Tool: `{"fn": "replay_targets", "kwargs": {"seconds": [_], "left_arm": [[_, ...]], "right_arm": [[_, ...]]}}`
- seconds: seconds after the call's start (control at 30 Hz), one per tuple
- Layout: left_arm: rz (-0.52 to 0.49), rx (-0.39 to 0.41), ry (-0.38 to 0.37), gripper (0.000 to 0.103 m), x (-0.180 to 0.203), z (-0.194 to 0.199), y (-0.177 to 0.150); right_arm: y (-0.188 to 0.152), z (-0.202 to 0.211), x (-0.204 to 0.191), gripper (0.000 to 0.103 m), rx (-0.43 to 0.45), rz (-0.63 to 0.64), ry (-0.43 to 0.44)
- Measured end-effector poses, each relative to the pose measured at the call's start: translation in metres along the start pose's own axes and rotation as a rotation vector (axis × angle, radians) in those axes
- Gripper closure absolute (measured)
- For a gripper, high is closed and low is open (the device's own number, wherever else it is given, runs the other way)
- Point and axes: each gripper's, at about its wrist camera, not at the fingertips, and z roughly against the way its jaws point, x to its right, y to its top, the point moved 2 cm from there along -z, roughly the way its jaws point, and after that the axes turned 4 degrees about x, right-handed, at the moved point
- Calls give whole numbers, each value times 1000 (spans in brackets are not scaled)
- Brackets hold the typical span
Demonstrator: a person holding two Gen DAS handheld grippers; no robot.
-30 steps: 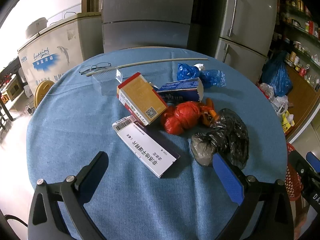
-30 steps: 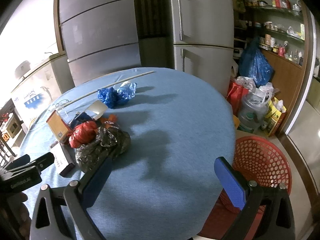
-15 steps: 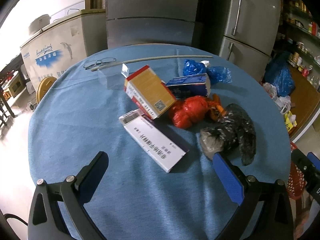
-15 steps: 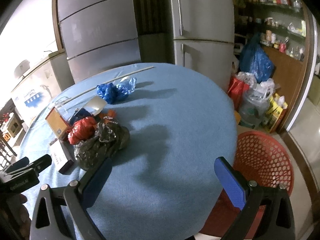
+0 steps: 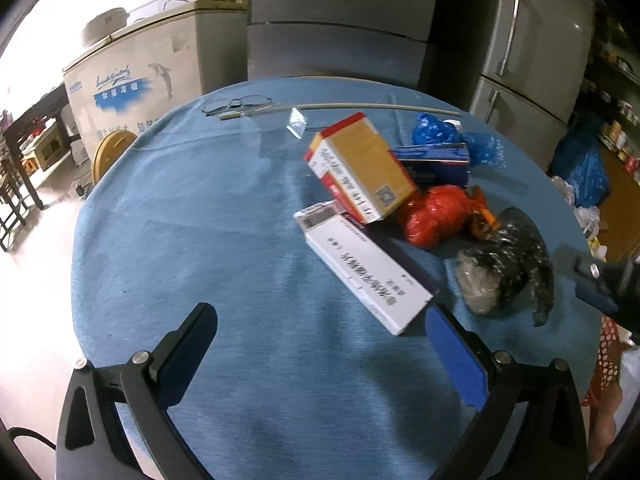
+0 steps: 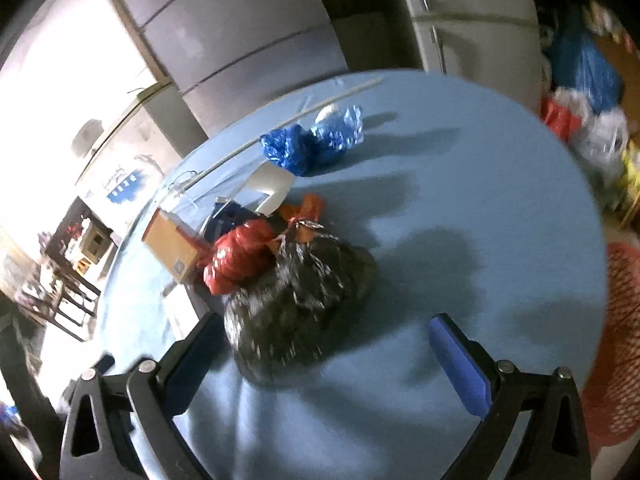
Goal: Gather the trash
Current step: 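Grasp the black plastic bag with the right gripper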
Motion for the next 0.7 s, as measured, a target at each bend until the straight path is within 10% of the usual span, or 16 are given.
{"fn": "replay_targets", "kwargs": {"seconds": [0.4,0.5,0.6,0.7], "left_arm": [[57,-18,9,0,-17,-14,4],[60,-23,8,0,-17,-17,5],[58,-28,9,0,-15,-20,7],[56,-29,13,0,-12,-23,10]], "right_arm": [[3,-57,-11,3,-113,-40,-57],[4,-60,-16,16,-108,-9,-73],[6,-62,-16,54,-113,12,-72],[8,-60,-13,56,-123,3,-34]]}}
